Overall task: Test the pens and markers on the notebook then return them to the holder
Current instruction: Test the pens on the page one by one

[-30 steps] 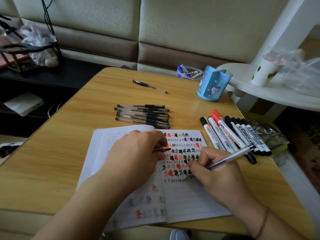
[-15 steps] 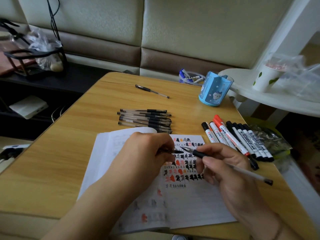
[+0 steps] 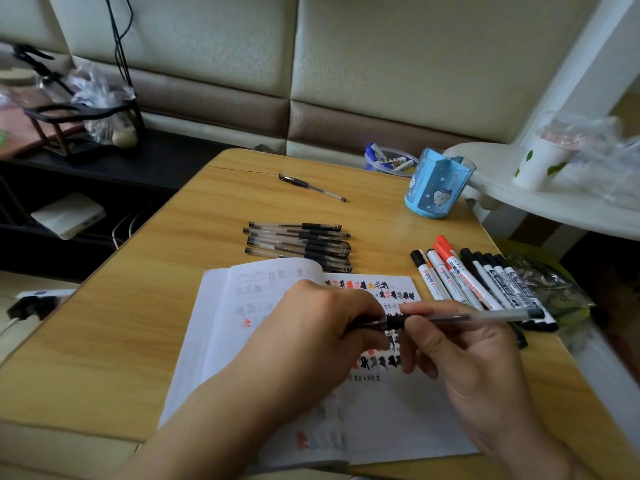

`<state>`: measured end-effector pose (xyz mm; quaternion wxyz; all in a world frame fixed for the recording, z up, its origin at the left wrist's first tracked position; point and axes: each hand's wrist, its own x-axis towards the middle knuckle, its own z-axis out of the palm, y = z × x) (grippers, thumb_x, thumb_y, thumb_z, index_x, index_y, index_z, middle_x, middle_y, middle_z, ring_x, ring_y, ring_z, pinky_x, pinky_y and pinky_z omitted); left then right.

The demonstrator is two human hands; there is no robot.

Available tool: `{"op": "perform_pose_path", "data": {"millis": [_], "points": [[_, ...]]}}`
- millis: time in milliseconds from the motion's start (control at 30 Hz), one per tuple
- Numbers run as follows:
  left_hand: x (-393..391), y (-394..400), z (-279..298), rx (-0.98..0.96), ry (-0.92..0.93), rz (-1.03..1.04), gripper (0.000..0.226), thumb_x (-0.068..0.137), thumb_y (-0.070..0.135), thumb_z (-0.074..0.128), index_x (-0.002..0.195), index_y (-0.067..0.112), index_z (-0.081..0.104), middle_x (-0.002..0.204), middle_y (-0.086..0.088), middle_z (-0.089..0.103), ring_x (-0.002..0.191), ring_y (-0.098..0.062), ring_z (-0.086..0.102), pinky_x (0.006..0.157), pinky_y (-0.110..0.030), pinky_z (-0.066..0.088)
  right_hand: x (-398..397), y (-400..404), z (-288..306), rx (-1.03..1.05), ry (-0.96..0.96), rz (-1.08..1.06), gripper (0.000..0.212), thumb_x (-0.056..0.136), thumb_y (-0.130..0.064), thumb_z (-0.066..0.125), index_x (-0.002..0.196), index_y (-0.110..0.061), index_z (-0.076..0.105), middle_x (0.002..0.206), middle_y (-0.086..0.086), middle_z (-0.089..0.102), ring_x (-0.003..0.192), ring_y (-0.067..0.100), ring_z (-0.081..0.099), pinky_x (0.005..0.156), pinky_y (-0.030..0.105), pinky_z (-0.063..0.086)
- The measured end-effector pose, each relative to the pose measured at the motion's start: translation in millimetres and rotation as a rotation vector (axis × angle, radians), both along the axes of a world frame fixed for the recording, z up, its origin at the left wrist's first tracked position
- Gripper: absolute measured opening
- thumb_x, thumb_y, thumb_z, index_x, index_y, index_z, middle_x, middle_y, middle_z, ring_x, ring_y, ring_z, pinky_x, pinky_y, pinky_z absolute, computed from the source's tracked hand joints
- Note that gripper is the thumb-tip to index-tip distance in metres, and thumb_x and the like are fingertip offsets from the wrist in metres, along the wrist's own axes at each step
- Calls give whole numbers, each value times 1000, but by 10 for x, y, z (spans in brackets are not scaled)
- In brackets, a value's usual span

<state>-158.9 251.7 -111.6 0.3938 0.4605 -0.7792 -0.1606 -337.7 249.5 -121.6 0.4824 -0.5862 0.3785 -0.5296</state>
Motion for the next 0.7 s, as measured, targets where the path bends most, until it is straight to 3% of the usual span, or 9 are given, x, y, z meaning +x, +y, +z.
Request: {"op": "perform_pose_path", "data": {"millis": [233,300,367,400,467,533,600,700], "points": [[-75,29,92,81,109,56,4,78,20,74,81,22,72,71,10,67,64,-6,61,60,-26,48,143,10,-29,-127,77,-121,42,68,-64,71,84,-25,69,66,12,62,50,20,56,43,24,43],[-89,7,97,173,100,105,14,79,29,74,92,26,70,74,9,69,69,-5,61,65,-26,50,237,-22,-7,-174,120,-119,27,82,-60,59,83,-33,63,79,7,62,62,16,58,50,28,46],[-46,-19,75,249,63,187,32,79,40,72,107,28,63,88,9,69,78,-6,63,73,-28,52,297,-127,61,-267,202,-99,15,93,-38,47,85,-36,59,94,-3,66,87,10,64,67,23,52],[-7,-35,59,260,33,223,36,80,44,70,110,27,59,93,8,68,82,-9,63,76,-32,53,313,-210,119,-312,275,-85,17,97,-30,43,88,-36,57,97,-4,66,92,12,64,72,22,52],[55,-55,50,260,-17,262,36,84,47,64,112,28,53,97,7,66,87,-15,64,78,-37,54,336,-428,287,-339,442,-39,13,96,-25,43,100,-32,53,88,-4,65,84,12,65,71,21,52],[82,-54,60,255,-68,249,36,86,50,58,116,30,51,101,5,65,94,-19,62,80,-38,53,389,-721,449,-354,727,-4,21,94,-33,47,115,-32,47,77,-5,66,71,10,65,64,24,53],[60,-51,83,273,-133,209,39,89,50,55,122,30,49,108,2,64,101,-23,59,85,-38,51,491,-1038,588,-434,1041,-9,31,94,-42,49,124,-36,43,79,-11,69,71,9,65,65,31,54],[71,-144,87,291,-170,195,38,91,46,54,122,24,49,111,-4,62,104,-29,57,80,-35,49,800,-1532,672,-574,1320,7,22,93,-44,53,114,-38,50,91,-13,64,83,13,62,70,37,53]]}}
